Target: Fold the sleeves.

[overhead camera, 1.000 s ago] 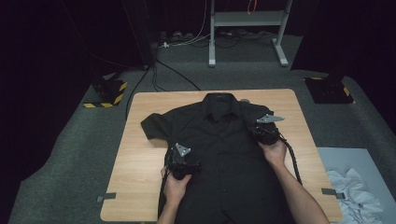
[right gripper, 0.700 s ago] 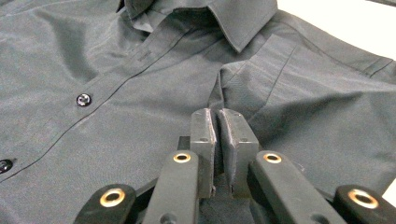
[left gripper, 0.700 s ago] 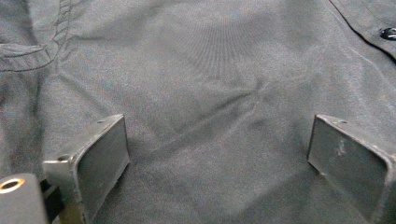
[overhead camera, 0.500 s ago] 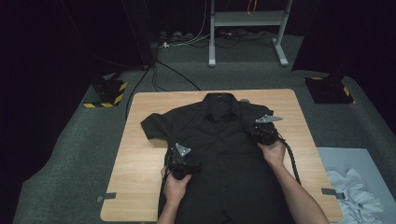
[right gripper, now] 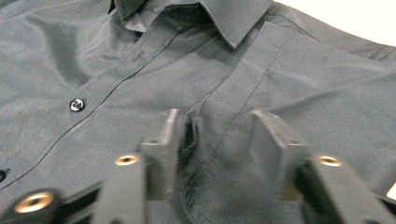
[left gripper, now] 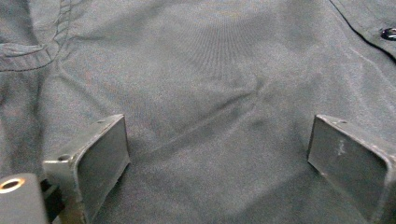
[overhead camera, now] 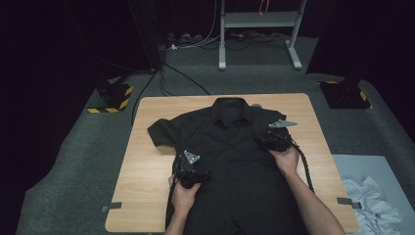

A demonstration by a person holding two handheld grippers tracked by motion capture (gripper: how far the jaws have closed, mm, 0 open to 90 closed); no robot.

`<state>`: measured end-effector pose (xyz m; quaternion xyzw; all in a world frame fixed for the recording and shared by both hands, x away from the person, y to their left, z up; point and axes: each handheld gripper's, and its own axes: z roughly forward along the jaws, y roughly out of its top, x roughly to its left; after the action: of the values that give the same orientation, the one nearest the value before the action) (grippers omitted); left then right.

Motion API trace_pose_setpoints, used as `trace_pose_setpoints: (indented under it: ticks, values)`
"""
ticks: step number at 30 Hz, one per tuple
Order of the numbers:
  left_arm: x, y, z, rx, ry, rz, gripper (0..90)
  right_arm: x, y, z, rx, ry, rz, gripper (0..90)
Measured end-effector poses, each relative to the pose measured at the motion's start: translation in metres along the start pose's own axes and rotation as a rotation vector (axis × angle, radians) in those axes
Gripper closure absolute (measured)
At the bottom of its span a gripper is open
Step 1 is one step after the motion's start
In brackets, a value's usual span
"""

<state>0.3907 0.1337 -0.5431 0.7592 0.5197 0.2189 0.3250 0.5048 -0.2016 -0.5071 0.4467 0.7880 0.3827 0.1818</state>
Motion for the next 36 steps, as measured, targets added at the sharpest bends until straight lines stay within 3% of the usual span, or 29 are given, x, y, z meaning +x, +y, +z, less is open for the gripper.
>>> trace_pose_setpoints:
  ticks: [3,9,16,36]
  values:
    - [0.000,0.000,0.000,0.000,0.000,-0.001,5.7,-0.004,0.000,-0.001,-0.005,0.016,0.030,39.2]
    - [0.000,0.000,0.000,0.000,0.001,-0.001,5.7,-0.008,0.001,-0.007,-0.020,0.012,0.044,32.0]
    - [0.000,0.000,0.000,0.000,0.001,-0.001,5.7,-0.011,0.003,-0.015,-0.044,0.029,0.070,28.2]
    - [0.000,0.000,0.000,0.000,0.001,0.000,5.7,-0.020,0.006,-0.045,-0.103,0.022,0.070,26.7]
